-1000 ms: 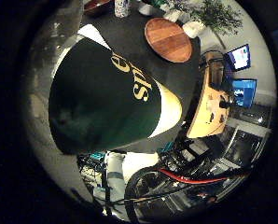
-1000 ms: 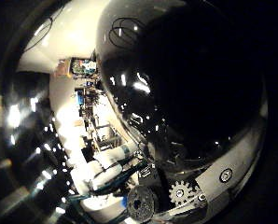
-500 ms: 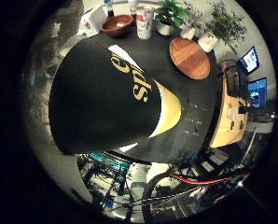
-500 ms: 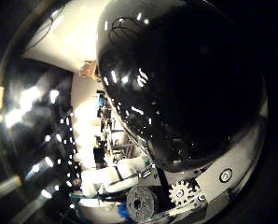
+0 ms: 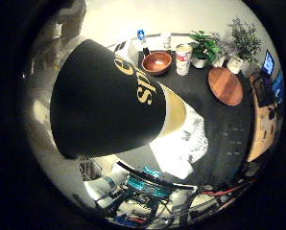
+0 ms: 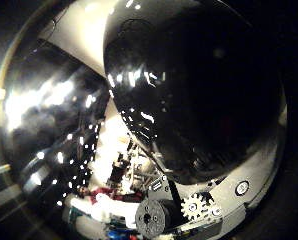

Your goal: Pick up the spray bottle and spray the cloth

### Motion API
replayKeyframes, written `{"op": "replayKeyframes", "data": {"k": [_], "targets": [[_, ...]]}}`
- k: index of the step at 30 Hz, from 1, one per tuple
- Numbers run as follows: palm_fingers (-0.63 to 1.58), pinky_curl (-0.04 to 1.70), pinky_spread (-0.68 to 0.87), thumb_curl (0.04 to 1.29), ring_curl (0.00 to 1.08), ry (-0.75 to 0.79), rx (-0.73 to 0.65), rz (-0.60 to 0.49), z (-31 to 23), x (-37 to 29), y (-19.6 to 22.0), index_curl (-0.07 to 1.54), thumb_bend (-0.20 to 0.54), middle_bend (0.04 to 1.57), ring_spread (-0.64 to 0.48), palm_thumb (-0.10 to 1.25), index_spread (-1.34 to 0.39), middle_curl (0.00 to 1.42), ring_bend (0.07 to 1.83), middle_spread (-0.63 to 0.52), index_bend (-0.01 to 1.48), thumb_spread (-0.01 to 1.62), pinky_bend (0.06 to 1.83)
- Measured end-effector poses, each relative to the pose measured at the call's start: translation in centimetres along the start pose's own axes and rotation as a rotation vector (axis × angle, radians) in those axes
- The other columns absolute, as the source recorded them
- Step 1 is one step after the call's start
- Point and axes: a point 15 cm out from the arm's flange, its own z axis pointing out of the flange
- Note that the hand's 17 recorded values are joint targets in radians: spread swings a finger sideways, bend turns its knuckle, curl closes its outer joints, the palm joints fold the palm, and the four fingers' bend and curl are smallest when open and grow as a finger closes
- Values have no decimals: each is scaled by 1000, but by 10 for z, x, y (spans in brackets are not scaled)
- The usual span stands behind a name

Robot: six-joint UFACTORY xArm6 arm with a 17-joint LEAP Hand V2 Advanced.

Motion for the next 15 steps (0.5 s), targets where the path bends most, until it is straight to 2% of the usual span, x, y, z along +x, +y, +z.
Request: {"op": "replayKeyframes", "data": {"k": [15], "targets": [[1194,1109,-238,644,592,-163,38,30,54,13,25,731,-11,1358,-162,968,-210,622,1472,-107,1176,1216,1085]]}}
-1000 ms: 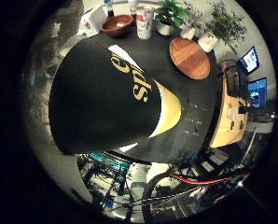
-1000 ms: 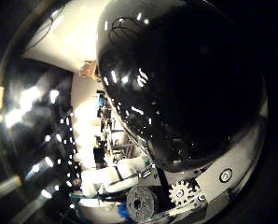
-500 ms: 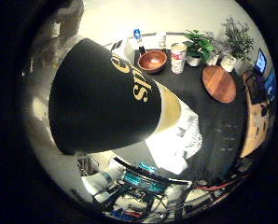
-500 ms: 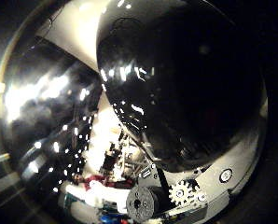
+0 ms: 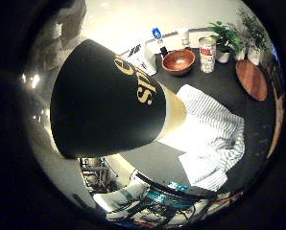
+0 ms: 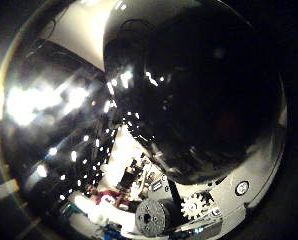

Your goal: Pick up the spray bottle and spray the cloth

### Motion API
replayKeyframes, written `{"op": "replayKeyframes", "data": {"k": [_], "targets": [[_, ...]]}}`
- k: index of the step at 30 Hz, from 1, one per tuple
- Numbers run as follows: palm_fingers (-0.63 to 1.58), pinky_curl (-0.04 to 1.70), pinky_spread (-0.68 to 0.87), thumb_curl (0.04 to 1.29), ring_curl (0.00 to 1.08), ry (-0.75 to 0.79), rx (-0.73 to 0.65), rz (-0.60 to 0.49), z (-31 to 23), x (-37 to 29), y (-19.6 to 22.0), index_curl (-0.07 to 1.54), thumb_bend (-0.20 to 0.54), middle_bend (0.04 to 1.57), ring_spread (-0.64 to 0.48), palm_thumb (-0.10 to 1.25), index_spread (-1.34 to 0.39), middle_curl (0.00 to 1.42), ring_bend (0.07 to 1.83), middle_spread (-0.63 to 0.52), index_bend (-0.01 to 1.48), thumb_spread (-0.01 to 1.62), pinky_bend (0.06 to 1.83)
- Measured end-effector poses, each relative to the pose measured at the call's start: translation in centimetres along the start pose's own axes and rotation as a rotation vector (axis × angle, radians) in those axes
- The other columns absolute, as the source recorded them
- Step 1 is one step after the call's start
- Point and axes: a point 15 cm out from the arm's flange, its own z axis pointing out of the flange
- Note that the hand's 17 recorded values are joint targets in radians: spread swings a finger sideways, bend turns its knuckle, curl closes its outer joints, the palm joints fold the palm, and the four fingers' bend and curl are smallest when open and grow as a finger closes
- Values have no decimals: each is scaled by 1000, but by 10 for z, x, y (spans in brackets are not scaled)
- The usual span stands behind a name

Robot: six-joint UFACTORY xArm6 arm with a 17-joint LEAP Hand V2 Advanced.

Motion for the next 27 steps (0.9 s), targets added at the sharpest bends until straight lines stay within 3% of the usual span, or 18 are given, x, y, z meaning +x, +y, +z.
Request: {"op": "replayKeyframes", "data": {"k": [10,27], "targets": [[1192,1114,-235,657,592,1,-34,14,30,41,9,732,-9,1360,-162,954,-211,621,1472,-104,1179,1209,1081],[1193,1133,-240,677,592,-212,30,133,96,54,-5,728,-9,1360,-162,957,-210,620,1473,-104,1183,1209,1075]]}}
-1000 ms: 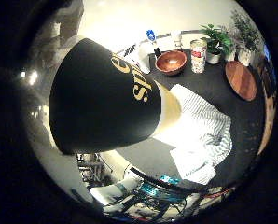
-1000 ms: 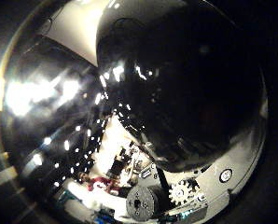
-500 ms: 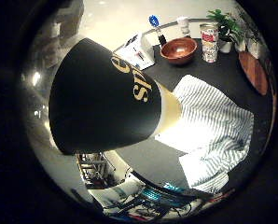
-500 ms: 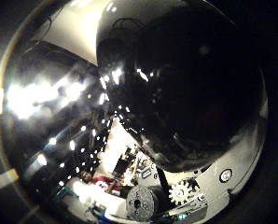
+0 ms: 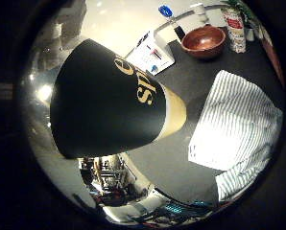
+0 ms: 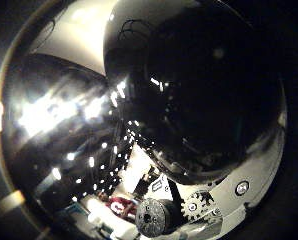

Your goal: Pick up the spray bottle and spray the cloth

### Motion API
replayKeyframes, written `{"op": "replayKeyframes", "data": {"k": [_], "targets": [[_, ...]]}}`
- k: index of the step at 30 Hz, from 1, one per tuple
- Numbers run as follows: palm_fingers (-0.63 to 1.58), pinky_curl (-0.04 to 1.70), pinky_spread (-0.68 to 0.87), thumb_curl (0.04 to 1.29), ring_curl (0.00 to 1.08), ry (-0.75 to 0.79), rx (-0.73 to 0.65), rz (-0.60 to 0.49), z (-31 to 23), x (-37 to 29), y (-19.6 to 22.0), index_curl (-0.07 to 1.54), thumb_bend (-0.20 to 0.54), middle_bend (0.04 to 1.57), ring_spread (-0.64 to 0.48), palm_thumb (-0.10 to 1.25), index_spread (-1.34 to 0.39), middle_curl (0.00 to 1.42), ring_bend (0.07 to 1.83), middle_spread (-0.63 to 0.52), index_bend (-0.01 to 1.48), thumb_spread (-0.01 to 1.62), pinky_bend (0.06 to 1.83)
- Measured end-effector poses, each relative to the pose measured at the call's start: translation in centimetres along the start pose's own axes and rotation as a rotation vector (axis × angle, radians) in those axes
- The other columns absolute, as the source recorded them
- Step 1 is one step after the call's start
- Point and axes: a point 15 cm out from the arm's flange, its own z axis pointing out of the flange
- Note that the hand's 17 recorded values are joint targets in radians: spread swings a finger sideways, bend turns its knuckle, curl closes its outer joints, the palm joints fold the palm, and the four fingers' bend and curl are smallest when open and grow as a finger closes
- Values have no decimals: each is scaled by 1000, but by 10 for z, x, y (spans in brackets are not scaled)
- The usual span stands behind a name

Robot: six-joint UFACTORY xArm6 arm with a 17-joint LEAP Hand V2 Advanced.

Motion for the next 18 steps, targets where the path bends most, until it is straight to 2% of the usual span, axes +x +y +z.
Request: {"op": "replayKeyframes", "data": {"k": [18], "targets": [[1191,1142,-229,688,592,13,-45,50,32,46,11,731,-9,1362,-162,946,-208,620,1474,-103,1178,1217,1073]]}}
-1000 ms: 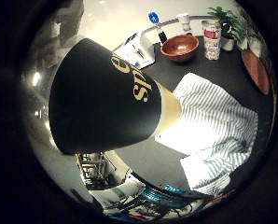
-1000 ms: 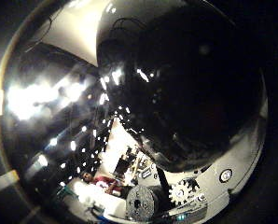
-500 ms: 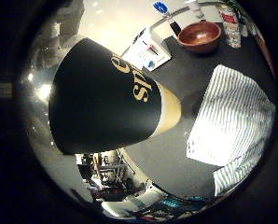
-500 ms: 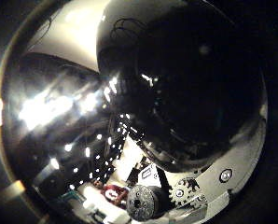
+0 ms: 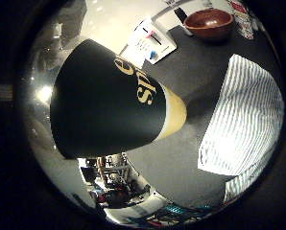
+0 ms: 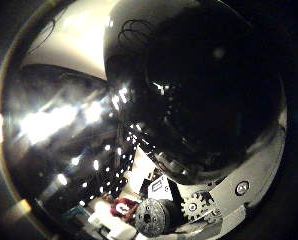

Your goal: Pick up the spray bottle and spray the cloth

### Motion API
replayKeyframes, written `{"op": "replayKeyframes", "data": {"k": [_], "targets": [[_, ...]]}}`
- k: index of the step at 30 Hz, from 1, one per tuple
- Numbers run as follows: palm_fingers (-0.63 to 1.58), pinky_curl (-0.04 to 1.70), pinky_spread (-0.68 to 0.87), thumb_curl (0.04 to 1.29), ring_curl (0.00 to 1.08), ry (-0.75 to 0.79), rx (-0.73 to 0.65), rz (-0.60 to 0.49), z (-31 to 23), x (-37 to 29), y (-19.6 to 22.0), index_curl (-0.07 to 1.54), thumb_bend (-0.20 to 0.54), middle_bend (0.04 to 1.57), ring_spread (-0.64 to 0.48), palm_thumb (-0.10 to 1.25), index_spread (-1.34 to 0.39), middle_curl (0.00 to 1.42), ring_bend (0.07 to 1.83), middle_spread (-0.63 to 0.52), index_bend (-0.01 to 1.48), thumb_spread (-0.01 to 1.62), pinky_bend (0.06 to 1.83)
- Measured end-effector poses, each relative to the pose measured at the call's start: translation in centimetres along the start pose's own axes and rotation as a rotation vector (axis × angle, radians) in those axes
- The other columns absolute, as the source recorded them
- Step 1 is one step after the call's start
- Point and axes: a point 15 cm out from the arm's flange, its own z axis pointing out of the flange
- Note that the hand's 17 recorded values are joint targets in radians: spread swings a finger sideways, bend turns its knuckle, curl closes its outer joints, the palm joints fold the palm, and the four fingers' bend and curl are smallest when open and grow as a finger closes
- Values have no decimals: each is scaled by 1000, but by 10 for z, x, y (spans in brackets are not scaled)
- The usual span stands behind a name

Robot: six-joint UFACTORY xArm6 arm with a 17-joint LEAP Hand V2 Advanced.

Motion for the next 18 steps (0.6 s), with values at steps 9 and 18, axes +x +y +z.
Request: {"op": "replayKeyframes", "data": {"k": [9,18], "targets": [[1187,1134,-233,690,590,4,-5,11,8,13,-2,730,-11,1357,-161,935,-203,618,1473,-95,1166,1205,1064],[1183,1077,-261,678,571,13,-16,32,13,31,2,717,-22,1320,-164,854,-211,604,1441,-90,1088,1142,1040]]}}
